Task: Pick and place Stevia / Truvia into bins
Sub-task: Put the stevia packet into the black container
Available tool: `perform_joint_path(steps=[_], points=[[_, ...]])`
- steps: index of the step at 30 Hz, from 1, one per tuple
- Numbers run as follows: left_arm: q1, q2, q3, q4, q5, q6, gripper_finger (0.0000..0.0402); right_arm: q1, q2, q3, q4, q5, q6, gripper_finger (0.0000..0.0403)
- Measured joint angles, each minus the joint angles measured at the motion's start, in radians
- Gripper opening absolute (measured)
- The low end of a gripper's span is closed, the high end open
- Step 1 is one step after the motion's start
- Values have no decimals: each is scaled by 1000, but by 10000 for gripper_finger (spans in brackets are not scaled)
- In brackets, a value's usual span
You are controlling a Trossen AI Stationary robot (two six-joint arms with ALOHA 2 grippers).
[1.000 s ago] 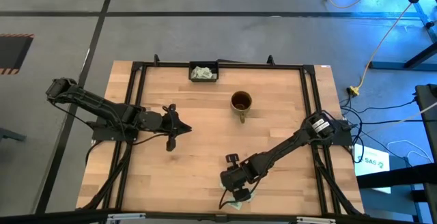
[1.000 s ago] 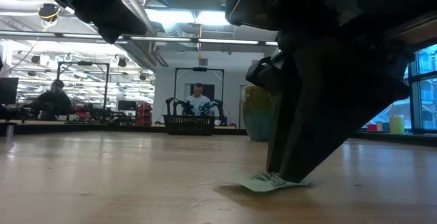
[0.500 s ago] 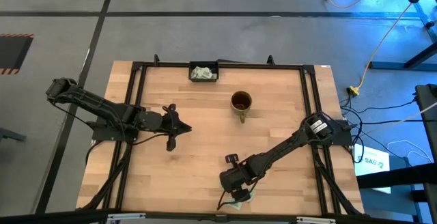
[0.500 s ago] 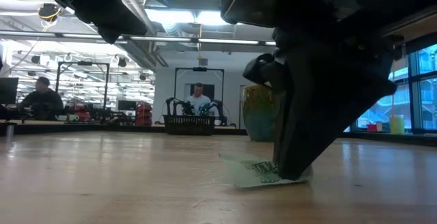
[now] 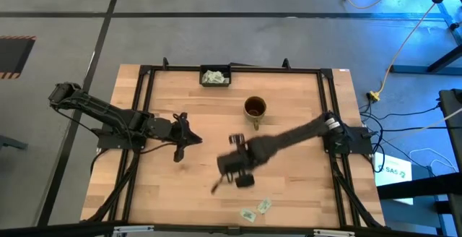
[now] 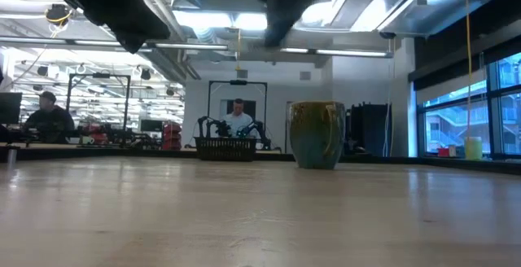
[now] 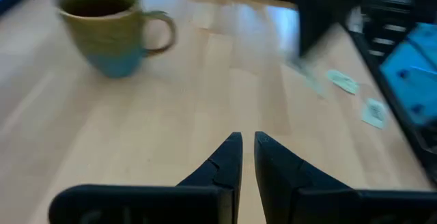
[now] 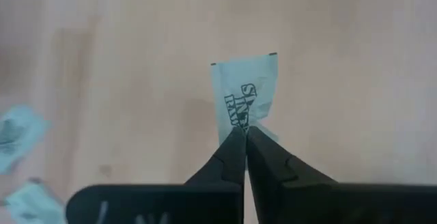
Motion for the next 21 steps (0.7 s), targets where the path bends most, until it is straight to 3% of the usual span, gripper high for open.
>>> perform_joint_path(steps=[4, 9, 16, 21], points=[[0, 0, -1, 0, 73, 0, 33, -90, -2, 180, -205, 83, -30, 11], [0, 0, -1, 2, 70, -3, 33, -234, -4, 357, -314, 118, -112, 11], [0, 0, -1, 16, 47, -2, 33, -492, -42, 340, -190, 16, -240, 11], [0, 0, -1, 32, -80, 22, 33, -634, -34, 307, 30, -47, -236, 11]])
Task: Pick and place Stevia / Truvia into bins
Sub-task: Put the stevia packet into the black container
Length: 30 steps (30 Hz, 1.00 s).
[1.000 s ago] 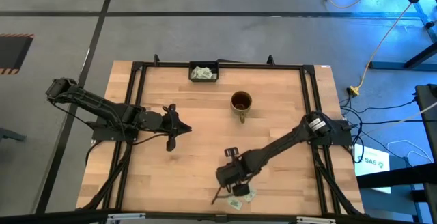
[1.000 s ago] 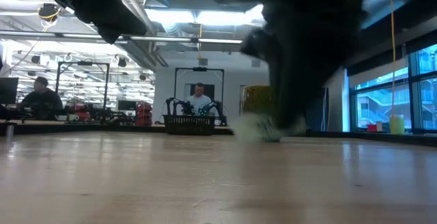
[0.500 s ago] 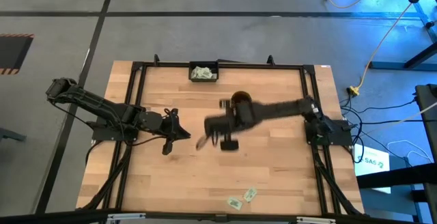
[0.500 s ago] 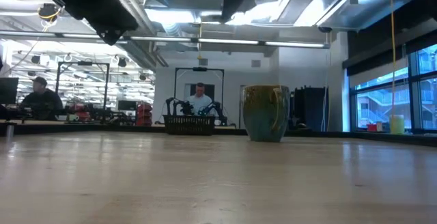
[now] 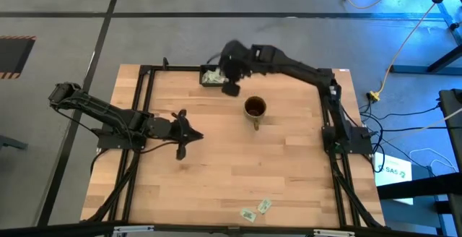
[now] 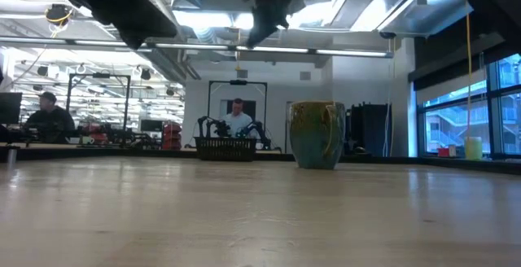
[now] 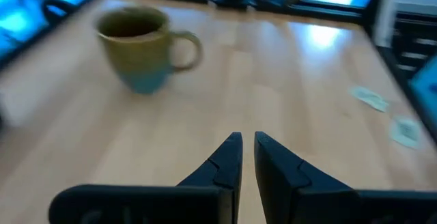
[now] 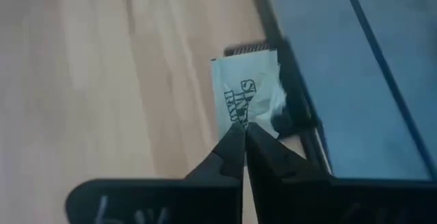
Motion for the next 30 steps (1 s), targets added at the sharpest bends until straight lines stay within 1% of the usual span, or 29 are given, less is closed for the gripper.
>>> perform_joint_path(steps=[3, 8, 10, 12, 15, 18, 20, 25, 30], points=[[0, 0, 0, 14, -103, 48, 33, -63, 0, -63, 171, -51, 0, 11], [1, 0, 0, 15, -299, 101, 33, -137, 2, -198, 362, -52, -1, 11], [7, 0, 0, 15, -360, 116, 33, -158, 2, -260, 428, -52, 1, 11], [18, 0, 0, 15, -393, 118, 33, -173, 2, -319, 478, -53, 1, 11], [45, 0, 0, 15, -401, 116, 33, -186, 2, -400, 571, -85, 4, 11], [75, 0, 0, 15, -389, 102, 33, -193, 2, -459, 617, -135, 28, 7], [96, 0, 0, 15, -375, 101, 33, -194, 2, -489, 652, -141, 27, 4], [141, 0, 0, 16, -365, 99, 33, -198, 12, -521, 708, -156, 26, 4], [170, 0, 0, 19, -364, 99, 33, -200, 68, -525, 726, -164, 24, 4]])
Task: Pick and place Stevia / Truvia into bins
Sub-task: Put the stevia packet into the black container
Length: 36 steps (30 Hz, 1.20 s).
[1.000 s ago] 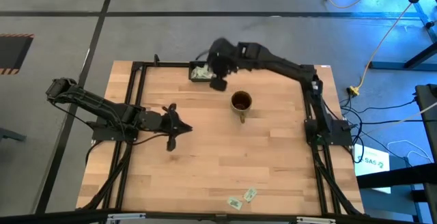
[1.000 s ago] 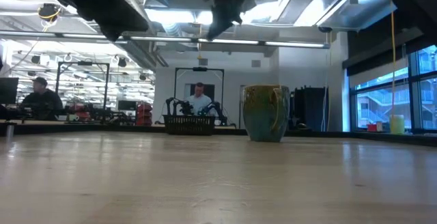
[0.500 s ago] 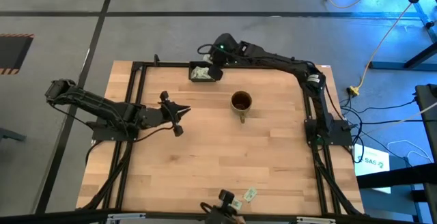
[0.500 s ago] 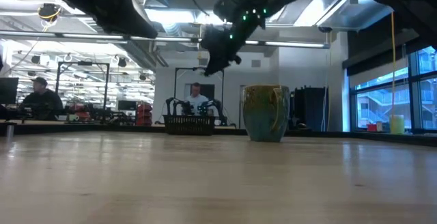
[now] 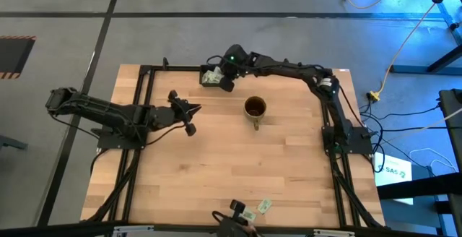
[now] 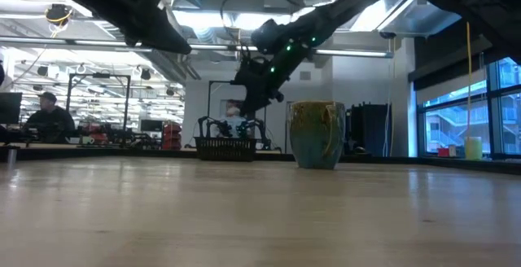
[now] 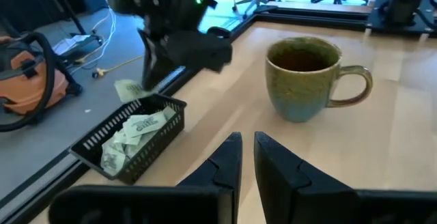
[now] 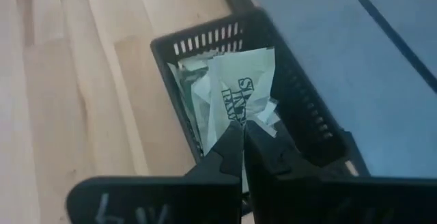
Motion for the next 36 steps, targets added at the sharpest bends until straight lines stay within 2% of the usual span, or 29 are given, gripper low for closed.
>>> perform_joint_path(steps=[5, 10, 16, 24, 36], points=[[22, 0, 0, 4, 17, 0, 33, -9, 37, 1, -11, -10, 6, 4], [37, 0, 0, 4, 54, 0, 33, -25, 49, 2, -23, -23, 84, 4], [41, 0, 0, 15, 52, 0, 33, -50, 69, 0, -53, -95, 145, 4], [41, 0, 0, 19, 51, 0, 33, -51, 73, 0, -4, -98, 160, 5], [41, 0, 0, 19, 50, -1, 33, -51, 73, 1, 20, -98, 159, 59]])
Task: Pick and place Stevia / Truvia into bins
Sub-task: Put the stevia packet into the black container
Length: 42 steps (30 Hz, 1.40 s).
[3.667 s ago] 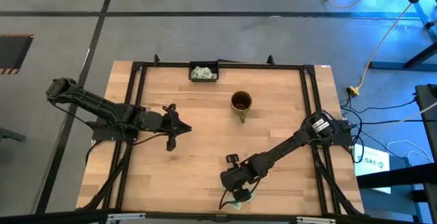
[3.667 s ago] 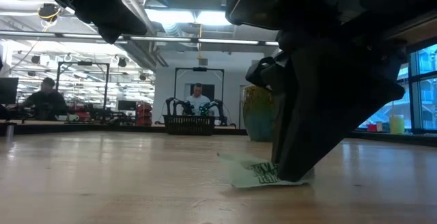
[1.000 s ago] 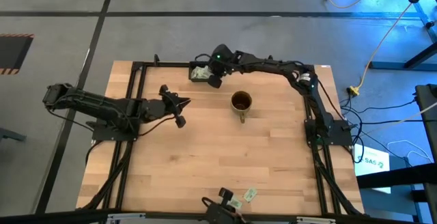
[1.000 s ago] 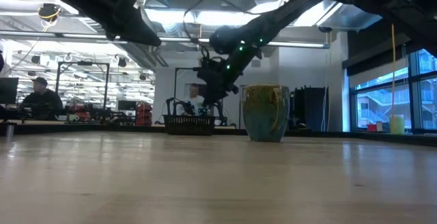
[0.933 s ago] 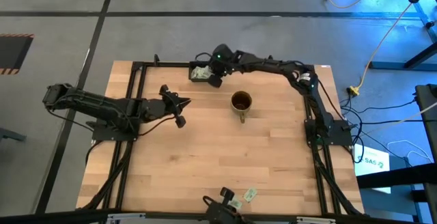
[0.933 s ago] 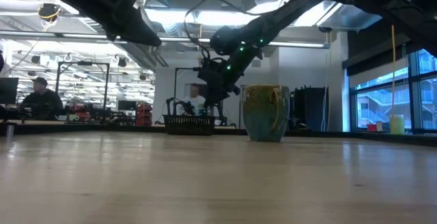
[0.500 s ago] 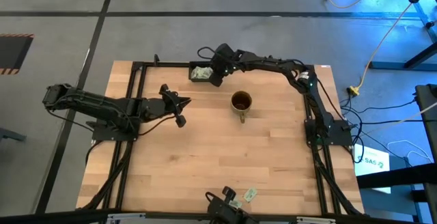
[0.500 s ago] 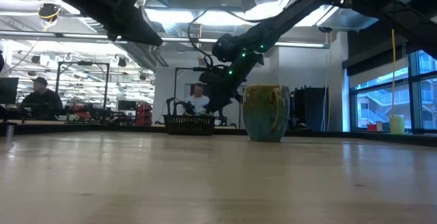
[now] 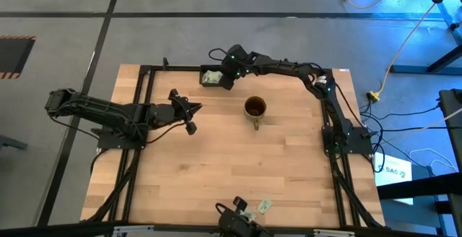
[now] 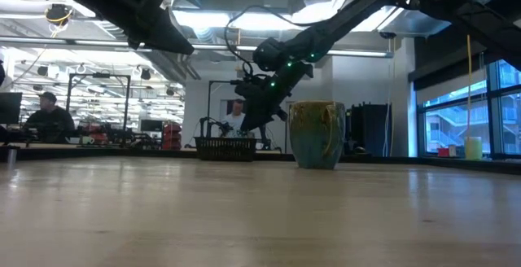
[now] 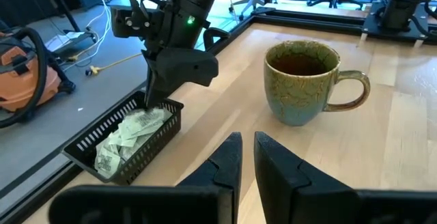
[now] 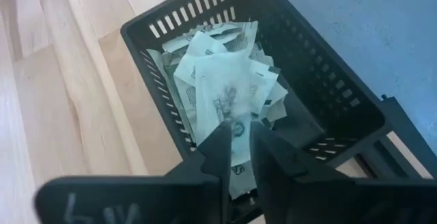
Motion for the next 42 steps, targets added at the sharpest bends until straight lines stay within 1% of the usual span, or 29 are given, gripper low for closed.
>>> perform_joint_path(steps=[4, 9, 14, 16, 19, 24, 26, 29, 31, 36, 42], points=[[0, 0, 0, 0, 0, 0, 33, 0, 0, 0, 1, 0, -1, 81], [0, 0, 0, 0, 0, 0, 33, -2, -26, 0, -15, -4, -15, 89], [0, 0, 0, 0, 0, 0, 33, 20, -129, 0, -82, -126, -165, 89], [0, 0, 0, -1, 0, 0, 33, 51, -175, 1, -148, -155, -231, 89], [-3, 0, 0, 0, 11, 0, 33, 114, -245, 1, -256, -154, -323, 89], [-3, 0, 0, -1, 64, 0, 33, 237, -326, 1, -471, -140, -355, 84], [-3, 0, 0, -1, 81, 0, 33, 292, -348, 1, -538, -138, -326, 81], [-3, 0, 0, -1, 121, 0, 33, 373, -376, 0, -644, -140, -222, 77], [-3, 0, 0, -1, 156, 0, 33, 430, -405, -22, -673, -130, -151, 73], [-3, 0, 0, -1, 226, 0, 33, 614, -479, -128, -672, 1, 52, 63], [-3, 0, 0, -1, 264, 0, 33, 839, -542, -295, -624, 126, 378, 61]])
